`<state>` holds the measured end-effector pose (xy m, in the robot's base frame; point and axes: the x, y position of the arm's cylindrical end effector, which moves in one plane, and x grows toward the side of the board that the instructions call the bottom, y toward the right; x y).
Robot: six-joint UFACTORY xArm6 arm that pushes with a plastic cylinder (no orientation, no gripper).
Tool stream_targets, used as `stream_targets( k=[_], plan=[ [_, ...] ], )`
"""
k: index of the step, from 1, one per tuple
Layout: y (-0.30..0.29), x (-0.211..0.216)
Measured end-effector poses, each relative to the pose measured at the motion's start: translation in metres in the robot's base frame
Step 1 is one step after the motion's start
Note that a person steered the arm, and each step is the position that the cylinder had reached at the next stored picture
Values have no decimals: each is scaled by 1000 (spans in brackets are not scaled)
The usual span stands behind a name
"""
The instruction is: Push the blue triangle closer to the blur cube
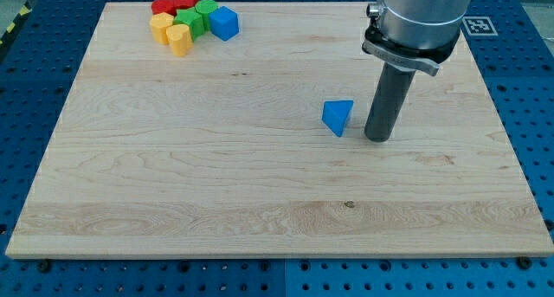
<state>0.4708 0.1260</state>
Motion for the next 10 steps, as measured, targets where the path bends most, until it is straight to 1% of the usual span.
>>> stream_targets(
  k=[3,6,7,9,10],
  plan=[
    [-71,-38],
    [-134,-42],
    [-148,-56],
    [-158,-100],
    [-175,-99]
  ],
)
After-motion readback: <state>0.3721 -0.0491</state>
